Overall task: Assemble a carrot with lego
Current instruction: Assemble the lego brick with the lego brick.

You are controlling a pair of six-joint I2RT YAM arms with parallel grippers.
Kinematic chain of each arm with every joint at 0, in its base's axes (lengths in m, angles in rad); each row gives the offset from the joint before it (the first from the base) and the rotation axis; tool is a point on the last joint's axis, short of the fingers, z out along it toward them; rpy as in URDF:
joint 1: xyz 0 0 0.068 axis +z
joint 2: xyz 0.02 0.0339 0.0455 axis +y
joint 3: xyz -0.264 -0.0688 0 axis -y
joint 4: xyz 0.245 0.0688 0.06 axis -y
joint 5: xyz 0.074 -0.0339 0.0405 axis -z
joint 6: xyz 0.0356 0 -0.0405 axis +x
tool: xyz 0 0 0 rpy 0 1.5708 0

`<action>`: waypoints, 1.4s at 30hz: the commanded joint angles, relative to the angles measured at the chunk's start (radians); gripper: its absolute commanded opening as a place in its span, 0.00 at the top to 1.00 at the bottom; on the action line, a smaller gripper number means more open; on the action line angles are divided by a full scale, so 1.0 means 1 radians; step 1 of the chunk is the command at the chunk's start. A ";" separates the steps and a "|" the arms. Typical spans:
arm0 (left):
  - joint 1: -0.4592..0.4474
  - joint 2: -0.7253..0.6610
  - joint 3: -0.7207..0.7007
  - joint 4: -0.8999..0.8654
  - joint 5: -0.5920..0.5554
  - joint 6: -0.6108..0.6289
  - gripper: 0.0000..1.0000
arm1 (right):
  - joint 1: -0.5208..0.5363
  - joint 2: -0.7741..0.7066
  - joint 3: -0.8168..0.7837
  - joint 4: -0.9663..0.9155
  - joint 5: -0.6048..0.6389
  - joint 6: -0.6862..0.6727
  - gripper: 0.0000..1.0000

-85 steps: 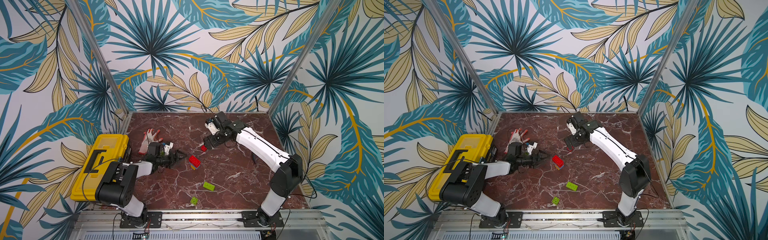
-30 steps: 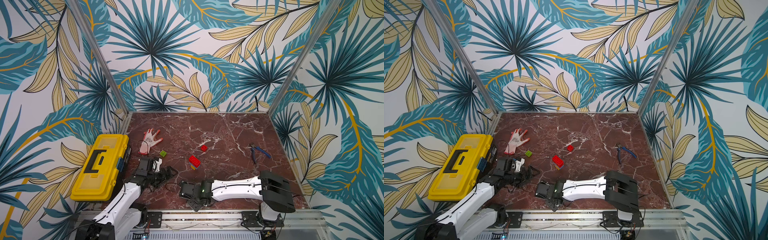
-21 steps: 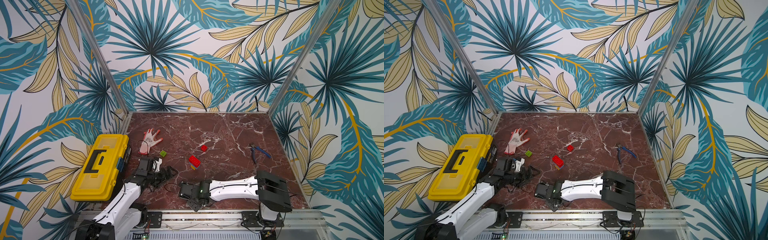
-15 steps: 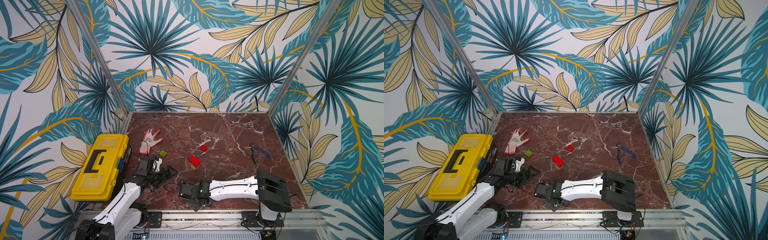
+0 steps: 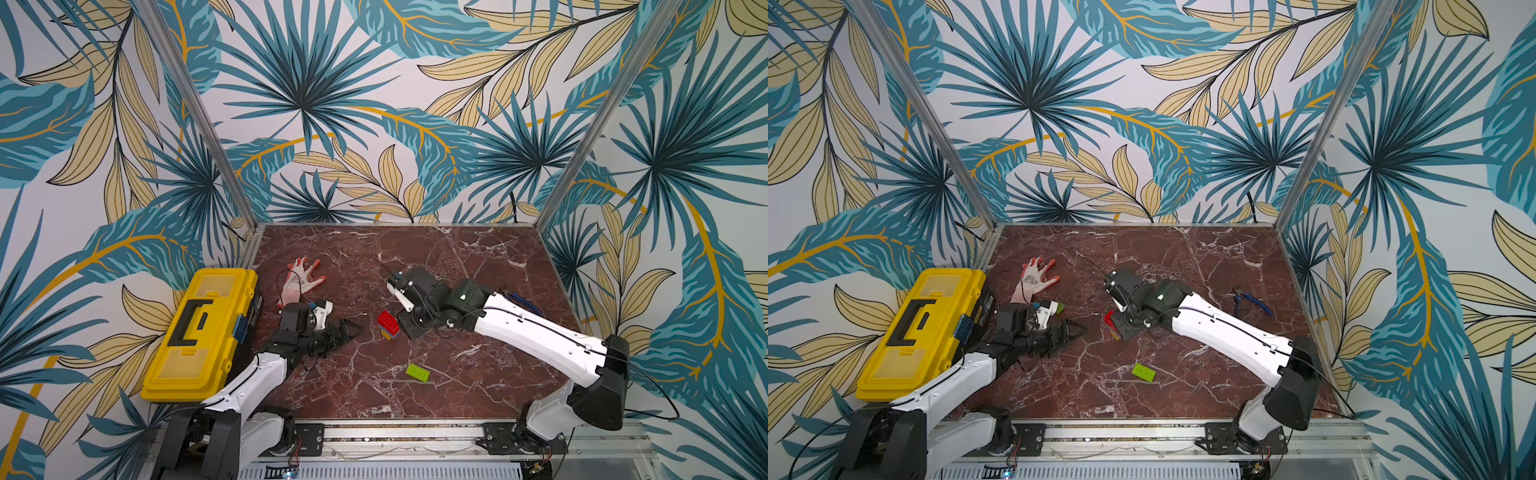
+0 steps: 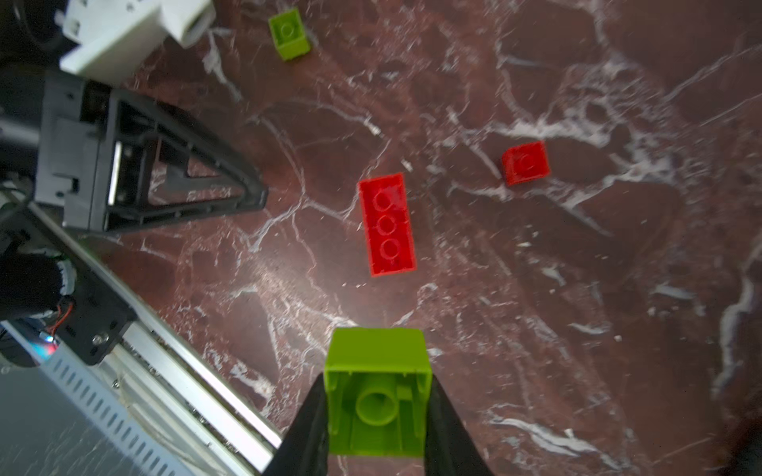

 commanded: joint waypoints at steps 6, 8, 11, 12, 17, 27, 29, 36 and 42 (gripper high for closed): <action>0.008 0.242 0.109 0.270 0.174 0.025 0.01 | -0.086 0.281 0.323 -0.250 -0.103 -0.207 0.73; 0.008 0.278 0.121 0.288 0.184 0.024 0.01 | -0.086 0.343 0.387 -0.287 -0.119 -0.216 0.73; 0.009 0.309 0.124 0.309 0.185 0.021 0.01 | -0.086 0.402 0.435 -0.321 -0.137 -0.213 0.73; 0.008 0.318 0.128 0.309 0.185 0.022 0.01 | -0.086 0.412 0.435 -0.318 -0.145 -0.211 0.73; 0.008 0.362 0.139 0.310 0.180 0.025 0.01 | -0.086 0.440 0.419 -0.303 -0.169 -0.189 0.74; -0.010 0.399 0.156 0.310 0.169 0.023 0.01 | -0.085 0.466 0.400 -0.285 -0.193 -0.180 0.74; -0.009 0.400 0.156 0.310 0.169 0.025 0.01 | -0.086 0.473 0.398 -0.283 -0.191 -0.180 0.74; -0.016 0.399 0.157 0.311 0.159 0.025 0.01 | -0.086 0.491 0.388 -0.264 -0.181 -0.177 0.74; -0.020 0.409 0.164 0.310 0.161 0.026 0.01 | -0.086 0.504 0.389 -0.250 -0.185 -0.176 0.74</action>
